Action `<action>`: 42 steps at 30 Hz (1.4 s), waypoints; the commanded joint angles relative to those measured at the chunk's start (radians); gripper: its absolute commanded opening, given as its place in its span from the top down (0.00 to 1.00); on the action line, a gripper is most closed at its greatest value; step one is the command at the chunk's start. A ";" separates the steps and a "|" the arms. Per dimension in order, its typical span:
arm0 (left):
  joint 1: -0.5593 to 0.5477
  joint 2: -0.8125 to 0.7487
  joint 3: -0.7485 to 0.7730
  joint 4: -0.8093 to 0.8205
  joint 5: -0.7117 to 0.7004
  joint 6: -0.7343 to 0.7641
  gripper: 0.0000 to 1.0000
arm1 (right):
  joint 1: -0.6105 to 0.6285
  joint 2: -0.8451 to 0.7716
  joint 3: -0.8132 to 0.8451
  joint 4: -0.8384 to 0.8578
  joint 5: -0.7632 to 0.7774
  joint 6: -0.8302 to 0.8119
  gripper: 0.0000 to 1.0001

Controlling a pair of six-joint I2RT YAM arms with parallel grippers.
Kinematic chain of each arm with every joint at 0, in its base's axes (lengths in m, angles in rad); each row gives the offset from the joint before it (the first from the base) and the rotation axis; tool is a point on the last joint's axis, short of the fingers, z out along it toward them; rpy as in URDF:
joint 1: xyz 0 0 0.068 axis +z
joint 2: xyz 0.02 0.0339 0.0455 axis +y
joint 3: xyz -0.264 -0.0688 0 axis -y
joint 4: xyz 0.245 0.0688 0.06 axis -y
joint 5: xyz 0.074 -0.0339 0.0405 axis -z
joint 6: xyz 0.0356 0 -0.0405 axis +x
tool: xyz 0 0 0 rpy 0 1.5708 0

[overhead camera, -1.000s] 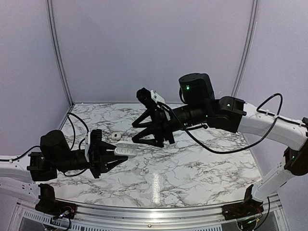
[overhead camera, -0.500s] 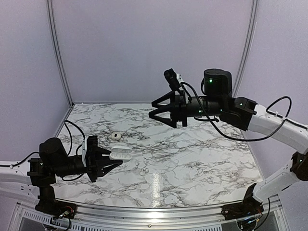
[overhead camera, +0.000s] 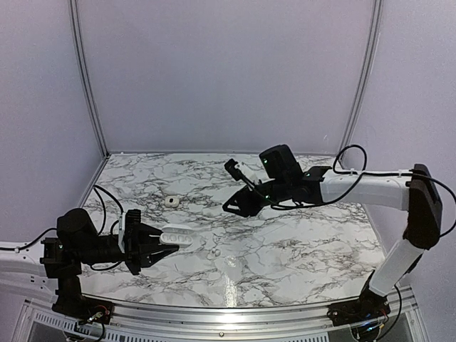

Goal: Insert the wireless bluetooth earbuds into the charging case
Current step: Pick up the left earbud from the center of the board.

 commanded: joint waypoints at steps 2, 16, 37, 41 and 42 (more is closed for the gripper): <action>0.003 -0.007 -0.006 0.045 0.033 0.026 1.00 | -0.001 0.068 -0.025 0.009 -0.045 -0.063 0.63; 0.003 -0.071 -0.037 0.046 0.082 0.046 1.00 | 0.028 0.173 -0.141 0.126 0.003 -0.244 0.65; 0.001 -0.043 -0.037 0.044 0.190 0.094 1.00 | 0.054 0.282 -0.044 0.083 -0.037 -0.183 0.67; 0.001 -0.043 -0.037 0.044 0.179 0.094 1.00 | 0.058 0.295 -0.021 0.067 -0.014 -0.149 0.66; 0.001 -0.045 -0.037 0.044 0.179 0.094 1.00 | 0.061 0.297 -0.016 0.064 -0.011 -0.141 0.66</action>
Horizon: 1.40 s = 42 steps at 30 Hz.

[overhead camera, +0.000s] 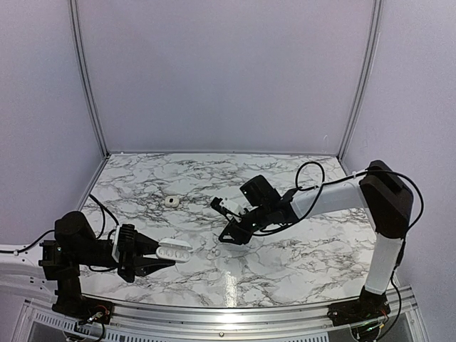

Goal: Insert the wireless bluetooth earbuds into the charging case
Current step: Pick up the left earbud from the center of the board.

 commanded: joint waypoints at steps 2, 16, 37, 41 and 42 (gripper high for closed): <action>0.001 -0.003 -0.005 0.039 0.001 0.011 1.00 | 0.023 0.031 0.063 -0.037 0.035 0.057 0.66; 0.001 -0.009 -0.008 0.038 -0.015 0.010 1.00 | 0.063 0.075 0.109 -0.119 0.102 0.056 0.73; 0.001 -0.005 -0.008 0.036 -0.027 0.011 1.00 | 0.108 0.098 0.131 -0.154 0.113 0.045 0.74; 0.002 -0.008 -0.008 0.035 -0.029 0.011 1.00 | 0.115 0.102 0.134 -0.163 0.113 0.043 0.75; 0.002 -0.008 -0.010 0.036 -0.031 0.011 1.00 | 0.117 0.102 0.134 -0.164 0.113 0.043 0.76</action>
